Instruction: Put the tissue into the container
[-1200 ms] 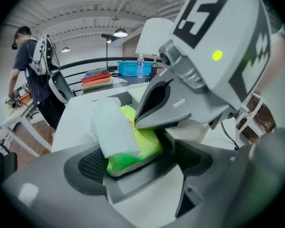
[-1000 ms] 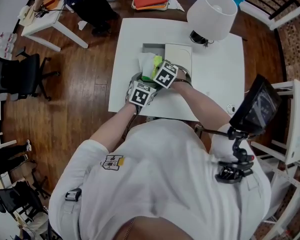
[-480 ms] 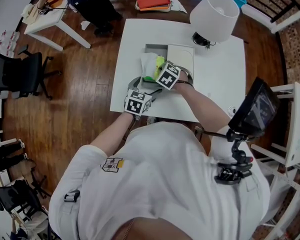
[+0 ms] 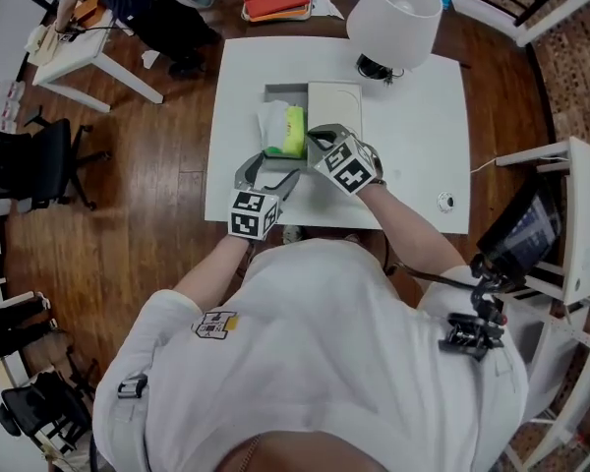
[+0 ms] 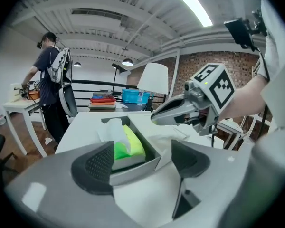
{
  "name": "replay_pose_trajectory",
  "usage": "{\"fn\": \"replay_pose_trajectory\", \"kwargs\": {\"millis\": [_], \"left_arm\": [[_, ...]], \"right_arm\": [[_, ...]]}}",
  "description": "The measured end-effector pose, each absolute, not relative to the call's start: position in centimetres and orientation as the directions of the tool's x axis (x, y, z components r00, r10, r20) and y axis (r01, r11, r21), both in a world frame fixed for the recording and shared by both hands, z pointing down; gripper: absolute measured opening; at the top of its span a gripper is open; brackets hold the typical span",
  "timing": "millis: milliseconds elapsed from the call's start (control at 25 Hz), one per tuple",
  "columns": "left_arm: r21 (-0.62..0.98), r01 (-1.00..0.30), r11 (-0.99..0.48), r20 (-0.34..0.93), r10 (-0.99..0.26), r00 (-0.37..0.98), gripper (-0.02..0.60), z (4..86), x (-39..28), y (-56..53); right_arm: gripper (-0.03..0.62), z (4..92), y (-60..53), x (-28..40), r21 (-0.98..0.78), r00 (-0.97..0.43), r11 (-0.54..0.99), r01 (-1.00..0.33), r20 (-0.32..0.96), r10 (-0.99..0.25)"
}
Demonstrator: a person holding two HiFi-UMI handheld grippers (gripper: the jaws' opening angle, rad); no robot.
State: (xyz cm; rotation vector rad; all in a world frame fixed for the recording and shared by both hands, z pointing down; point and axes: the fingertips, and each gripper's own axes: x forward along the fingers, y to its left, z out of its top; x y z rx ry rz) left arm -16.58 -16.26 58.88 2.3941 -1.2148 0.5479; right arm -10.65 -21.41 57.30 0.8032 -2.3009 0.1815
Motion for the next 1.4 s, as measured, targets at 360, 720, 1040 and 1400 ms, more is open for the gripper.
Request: {"fn": "replay_pose_trajectory", "kwargs": {"millis": [360,720,1040,1400], "left_arm": [[0.129,-0.8,-0.586,0.54,-0.635,0.552,0.121,61.0,-13.5,-11.5],[0.094,-0.753,-0.652,0.654,-0.53,0.54,-0.002,66.4,-13.3,-6.5],[0.081,-0.734,-0.674,0.711,-0.477,0.516,-0.001,69.6,-14.4,-4.9],[0.09,-0.725,-0.683,0.738,-0.443,0.509,-0.002,70.9,-15.3,-3.8]], "right_arm": [[0.0,57.8,-12.2,-4.0,-0.023,-0.607,0.741,-0.671,0.591,-0.531],[0.0,64.8,-4.0,1.1,-0.102,-0.522,0.646,-0.757,0.689,-0.503],[0.0,69.1,-1.5,1.4,-0.152,-0.476,0.565,-0.811,0.732,-0.487],[-0.001,69.5,-2.2,0.9,-0.148,-0.461,0.562,-0.814,0.753,-0.469]]}}
